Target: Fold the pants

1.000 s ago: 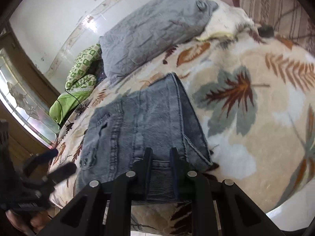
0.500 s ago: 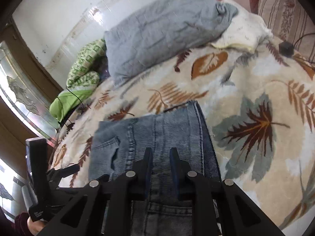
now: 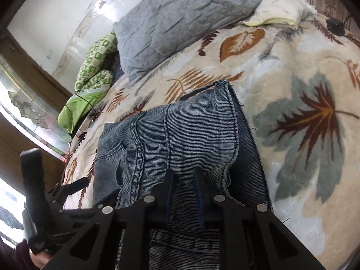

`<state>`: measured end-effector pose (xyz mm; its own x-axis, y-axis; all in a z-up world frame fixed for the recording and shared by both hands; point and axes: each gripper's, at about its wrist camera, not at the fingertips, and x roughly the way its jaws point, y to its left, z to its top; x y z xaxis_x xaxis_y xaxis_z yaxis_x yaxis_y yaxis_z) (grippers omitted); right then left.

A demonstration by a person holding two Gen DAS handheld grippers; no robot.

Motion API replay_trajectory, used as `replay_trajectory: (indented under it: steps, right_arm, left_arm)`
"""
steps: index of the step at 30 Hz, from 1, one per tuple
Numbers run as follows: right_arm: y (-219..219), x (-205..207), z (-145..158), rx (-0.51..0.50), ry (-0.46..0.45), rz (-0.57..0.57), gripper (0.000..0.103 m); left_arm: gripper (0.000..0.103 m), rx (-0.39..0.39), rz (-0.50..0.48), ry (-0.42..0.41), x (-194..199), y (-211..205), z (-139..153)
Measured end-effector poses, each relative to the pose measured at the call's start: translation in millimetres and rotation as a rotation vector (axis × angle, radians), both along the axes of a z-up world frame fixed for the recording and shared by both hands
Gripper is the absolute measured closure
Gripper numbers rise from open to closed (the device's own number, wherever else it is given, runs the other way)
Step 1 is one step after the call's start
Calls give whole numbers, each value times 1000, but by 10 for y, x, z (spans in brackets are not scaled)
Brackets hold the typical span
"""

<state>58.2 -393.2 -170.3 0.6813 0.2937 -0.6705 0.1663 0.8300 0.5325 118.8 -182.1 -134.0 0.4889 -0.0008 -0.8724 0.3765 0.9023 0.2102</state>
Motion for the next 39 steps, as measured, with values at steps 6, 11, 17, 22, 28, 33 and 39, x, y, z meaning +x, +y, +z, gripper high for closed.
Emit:
replay_trajectory:
  steps: [6,11,17,22,28,33,39]
  right_arm:
    - [-21,-319,267,-58,-77,-33,82]
    - [14,-633,633,-130,-191,-75,82]
    - [234,-991,971,-234,-317,-104,21]
    - [326,-1021,1024,-232,-345,-88,21]
    - [272,-884,848,-218,-273,-85,21]
    - [191,-827,725,-182,-245,-93,21]
    - [93,-865,685,-174,-237,-127,21]
  left_arm:
    - [0,-29,5,-88,-209,125,298]
    - [0,-87,-4,-243,-494,306,742]
    - [0,-68,-8,-384,-767,491,1028]
    - [0,-111,-2,-422,-893,674,1053]
    - [0,-174,13,-429,-900,841,1079]
    - [0,-212,39,-409,-866,927,1044]
    - [0,-237,53,-411,-855,1015,1025]
